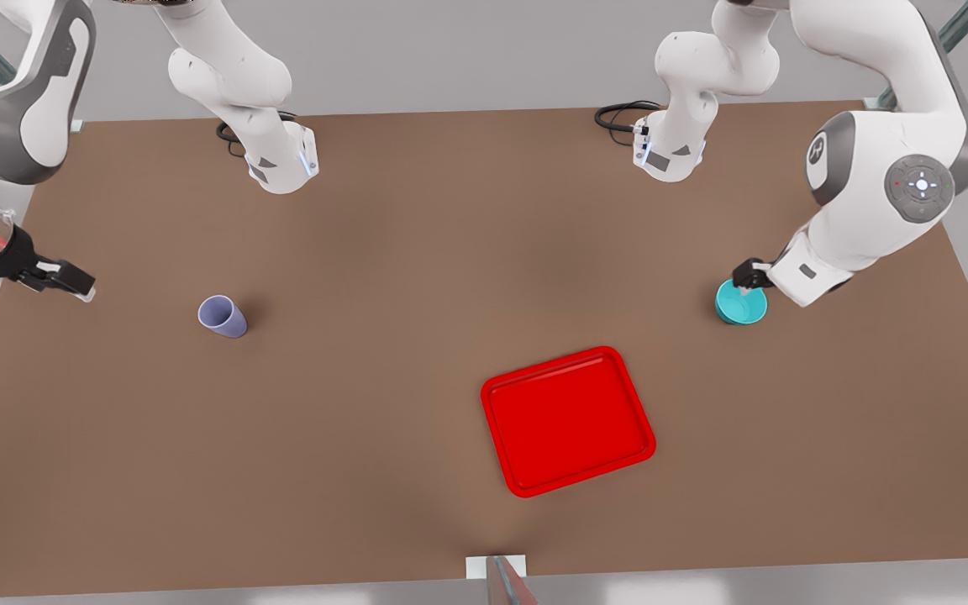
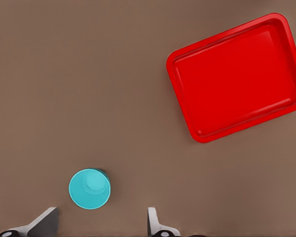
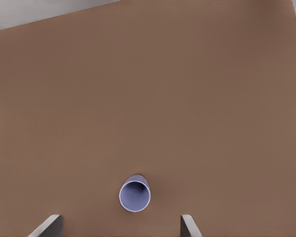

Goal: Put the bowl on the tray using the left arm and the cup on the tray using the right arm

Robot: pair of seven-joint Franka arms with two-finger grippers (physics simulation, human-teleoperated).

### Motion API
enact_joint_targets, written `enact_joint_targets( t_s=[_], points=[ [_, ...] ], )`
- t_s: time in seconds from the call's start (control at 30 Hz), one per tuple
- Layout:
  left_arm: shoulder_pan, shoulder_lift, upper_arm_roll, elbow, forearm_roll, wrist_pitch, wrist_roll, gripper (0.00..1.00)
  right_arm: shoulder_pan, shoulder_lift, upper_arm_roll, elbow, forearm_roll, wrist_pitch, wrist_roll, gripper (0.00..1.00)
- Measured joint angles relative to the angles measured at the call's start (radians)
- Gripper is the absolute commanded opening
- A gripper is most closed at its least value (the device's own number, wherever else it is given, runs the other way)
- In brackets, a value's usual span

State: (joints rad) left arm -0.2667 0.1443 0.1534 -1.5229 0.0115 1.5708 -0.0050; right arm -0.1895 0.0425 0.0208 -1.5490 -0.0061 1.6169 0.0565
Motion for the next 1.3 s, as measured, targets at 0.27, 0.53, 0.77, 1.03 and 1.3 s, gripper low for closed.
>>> enact_joint_targets(
  t_s=[0.27,0.53,0.77,1.03,1.3],
  points=[
    [0.189,-0.019,0.129,-0.66,-0.108,0.491,0.387,1.0,0.217,0.23,-0.034,0.302,-0.018,-0.117,0.0,1.0],
    [0.25,0.043,0.13,-0.84,-0.28,0.731,0.554,1.0,0.219,0.212,-0.028,0.302,-0.02,-0.094,0.0,1.0],
    [0.292,0.106,0.132,-0.841,-0.334,0.786,0.559,1.0,0.219,0.208,-0.028,0.294,-0.023,-0.098,0.0,1.0],
    [0.291,0.167,0.13,-0.839,-0.395,0.808,0.577,0.4,0.219,0.209,-0.028,0.294,-0.022,-0.097,0.0,1.0],
    [0.29,0.184,0.13,-0.832,-0.408,0.81,0.574,0.23,0.219,0.209,-0.028,0.294,-0.021,-0.098,0.0,1.0]
  ],
)
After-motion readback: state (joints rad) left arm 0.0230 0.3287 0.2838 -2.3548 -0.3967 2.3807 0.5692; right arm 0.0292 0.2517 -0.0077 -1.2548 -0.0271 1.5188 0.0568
